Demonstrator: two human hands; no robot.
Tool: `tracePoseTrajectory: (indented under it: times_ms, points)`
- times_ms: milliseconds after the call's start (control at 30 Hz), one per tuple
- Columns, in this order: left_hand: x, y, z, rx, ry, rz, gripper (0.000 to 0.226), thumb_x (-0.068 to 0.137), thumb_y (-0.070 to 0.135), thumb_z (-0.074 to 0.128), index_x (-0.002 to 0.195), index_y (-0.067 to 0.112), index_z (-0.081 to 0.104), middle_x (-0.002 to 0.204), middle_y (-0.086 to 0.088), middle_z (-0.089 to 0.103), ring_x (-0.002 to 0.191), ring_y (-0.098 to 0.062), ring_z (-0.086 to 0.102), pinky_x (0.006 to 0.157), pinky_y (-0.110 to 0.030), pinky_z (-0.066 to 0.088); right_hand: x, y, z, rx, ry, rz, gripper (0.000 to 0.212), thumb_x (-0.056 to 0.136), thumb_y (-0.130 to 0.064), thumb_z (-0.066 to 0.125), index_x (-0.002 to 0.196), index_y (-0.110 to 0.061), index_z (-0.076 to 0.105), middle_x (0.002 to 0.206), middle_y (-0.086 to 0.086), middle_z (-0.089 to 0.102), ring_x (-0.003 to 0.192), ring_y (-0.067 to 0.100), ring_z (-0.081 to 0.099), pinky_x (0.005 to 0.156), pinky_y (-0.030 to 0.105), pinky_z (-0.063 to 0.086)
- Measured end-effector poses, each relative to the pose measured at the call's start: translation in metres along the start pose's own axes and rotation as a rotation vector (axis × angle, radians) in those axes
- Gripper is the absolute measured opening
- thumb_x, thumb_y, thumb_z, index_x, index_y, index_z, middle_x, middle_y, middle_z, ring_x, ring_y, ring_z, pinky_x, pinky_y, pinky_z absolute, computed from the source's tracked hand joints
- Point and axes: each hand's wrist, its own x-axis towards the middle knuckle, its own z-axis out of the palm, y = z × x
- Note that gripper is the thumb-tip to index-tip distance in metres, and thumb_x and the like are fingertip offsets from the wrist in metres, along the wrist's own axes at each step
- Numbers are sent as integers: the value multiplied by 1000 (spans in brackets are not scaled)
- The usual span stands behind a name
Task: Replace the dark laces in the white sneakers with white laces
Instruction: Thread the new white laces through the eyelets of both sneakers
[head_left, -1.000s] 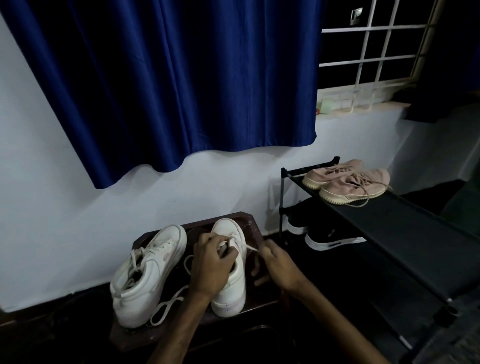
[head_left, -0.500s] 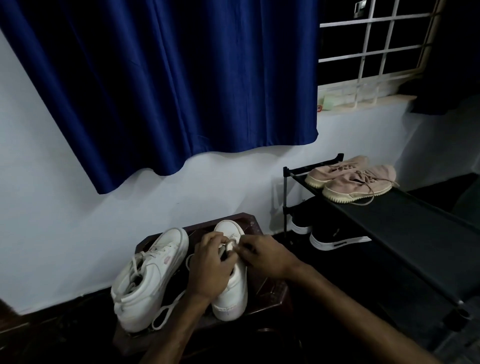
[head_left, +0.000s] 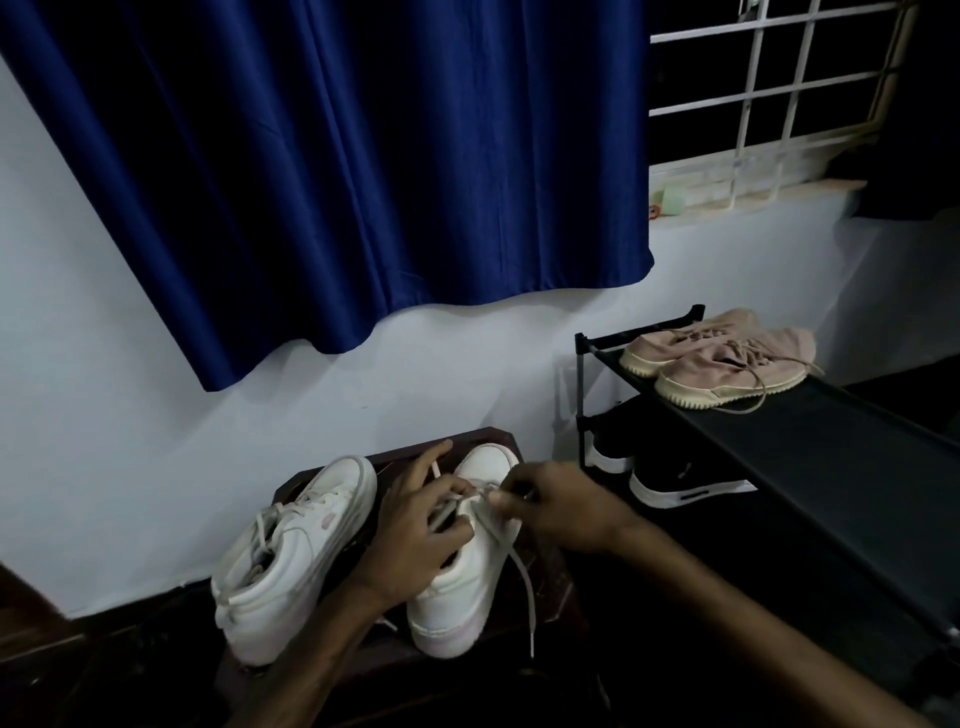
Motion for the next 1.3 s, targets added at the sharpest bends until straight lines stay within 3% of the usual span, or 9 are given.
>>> tracePoseTrajectory:
  times_ms: [167, 300, 600, 700, 900, 967, 1133, 1200, 1300]
  points:
    - [-2, 6, 1, 52, 36, -34, 29, 67, 47, 55, 96, 49, 59, 150, 21, 29, 133, -13, 40, 108, -47, 35, 4, 7, 33, 86, 168, -46, 35, 89, -47, 59, 75, -15, 62, 74, 0, 67, 69, 15, 63, 69, 36, 52]
    - [-3, 9, 0, 119, 55, -57, 30, 66, 53, 55, 96, 53, 56, 153, 18, 27, 134, -14, 38, 110, -47, 31, 7, 6, 36, 137, 132, -100, 22, 93, -37, 59, 76, -23, 60, 73, -6, 64, 69, 10, 60, 66, 24, 44]
    - [-8, 23, -1, 186, 59, -149, 26, 56, 59, 47, 81, 55, 49, 152, 19, 22, 133, -13, 35, 112, -51, 22, -7, 16, -36, -225, -711, 62, 25, 95, -33, 58, 89, -12, 70, 86, 3, 69, 72, 11, 63, 70, 27, 55]
    - [-8, 23, -1, 199, 69, -148, 32, 56, 59, 46, 84, 49, 54, 152, 22, 17, 133, -10, 32, 114, -52, 18, 1, 12, -27, -237, -394, -84, 32, 96, -43, 53, 98, -14, 67, 85, -8, 64, 69, 1, 56, 65, 16, 46]
    - [-9, 24, 0, 311, 118, -72, 41, 59, 58, 48, 92, 38, 60, 157, 19, 7, 136, -9, 21, 113, -46, 14, 9, 3, 18, 9, 14, -206, 18, 91, -37, 63, 89, -20, 69, 82, -8, 68, 73, 6, 61, 72, 27, 49]
    - [-10, 24, 0, 321, 120, -73, 39, 59, 57, 48, 91, 38, 59, 157, 19, 6, 139, -8, 17, 114, -49, 7, 7, 7, 10, -43, -79, -219, 15, 90, -33, 64, 87, -20, 70, 80, -10, 66, 73, 5, 60, 73, 25, 49]
    - [-9, 22, -1, 324, 93, -140, 39, 56, 56, 47, 90, 40, 57, 157, 20, 6, 142, -12, 19, 115, -52, -5, -2, 24, -29, -393, -735, 67, 19, 90, -28, 65, 93, -11, 72, 68, -5, 64, 58, 6, 57, 64, 23, 48]
    - [-9, 22, 1, 297, 95, -163, 38, 56, 57, 45, 89, 42, 55, 156, 20, 7, 141, -12, 22, 115, -52, -3, -1, 26, -26, -411, -674, 82, 25, 91, -34, 63, 98, -12, 72, 79, -5, 68, 65, 5, 59, 70, 25, 49]
    - [-9, 22, 2, 281, 83, -207, 41, 55, 60, 44, 90, 43, 54, 156, 21, 9, 141, -11, 22, 115, -53, -1, 5, 15, -6, -250, -302, -90, 39, 92, -51, 54, 100, -16, 70, 96, 1, 70, 82, 12, 63, 77, 29, 50]
